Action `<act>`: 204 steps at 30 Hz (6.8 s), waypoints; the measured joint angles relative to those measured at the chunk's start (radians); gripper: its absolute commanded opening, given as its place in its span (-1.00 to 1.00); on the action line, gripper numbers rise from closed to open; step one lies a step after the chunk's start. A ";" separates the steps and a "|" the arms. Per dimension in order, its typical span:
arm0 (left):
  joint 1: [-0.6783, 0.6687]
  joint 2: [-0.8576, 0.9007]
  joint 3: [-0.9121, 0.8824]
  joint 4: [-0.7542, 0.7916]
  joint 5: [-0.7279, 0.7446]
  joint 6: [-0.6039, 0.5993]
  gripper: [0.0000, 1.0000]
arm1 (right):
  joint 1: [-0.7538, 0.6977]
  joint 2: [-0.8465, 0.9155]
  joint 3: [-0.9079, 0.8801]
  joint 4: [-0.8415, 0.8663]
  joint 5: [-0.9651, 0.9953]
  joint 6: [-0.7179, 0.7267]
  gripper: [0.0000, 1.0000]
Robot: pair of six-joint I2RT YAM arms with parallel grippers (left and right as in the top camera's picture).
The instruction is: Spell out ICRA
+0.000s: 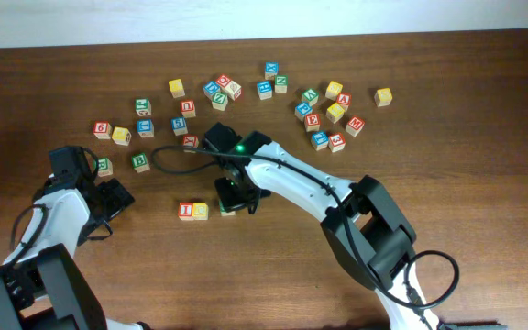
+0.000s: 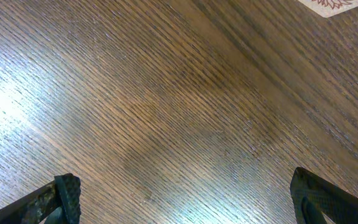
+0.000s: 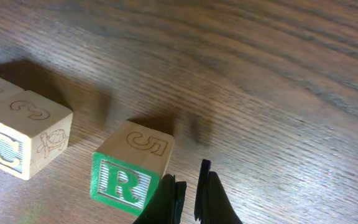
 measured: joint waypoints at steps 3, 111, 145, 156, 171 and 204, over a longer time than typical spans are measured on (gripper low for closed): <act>0.000 0.000 0.000 0.000 0.000 0.000 0.99 | 0.010 0.000 0.000 0.003 0.000 0.000 -0.91; 0.000 0.000 0.000 0.000 0.000 0.000 0.99 | 0.019 0.000 -0.002 0.151 0.066 0.000 -0.89; 0.000 0.000 0.000 0.000 0.000 0.000 0.99 | 0.008 0.000 -0.005 0.020 0.163 0.000 -0.88; 0.000 0.000 0.000 0.000 0.000 0.000 0.99 | 0.008 0.000 -0.006 0.020 0.099 -0.001 -0.91; 0.000 0.000 0.000 0.000 0.000 0.000 0.99 | 0.008 0.000 -0.006 0.021 0.026 0.015 -0.92; 0.000 0.000 0.000 0.000 0.000 0.000 0.99 | 0.008 0.000 -0.006 0.023 -0.013 0.037 -0.91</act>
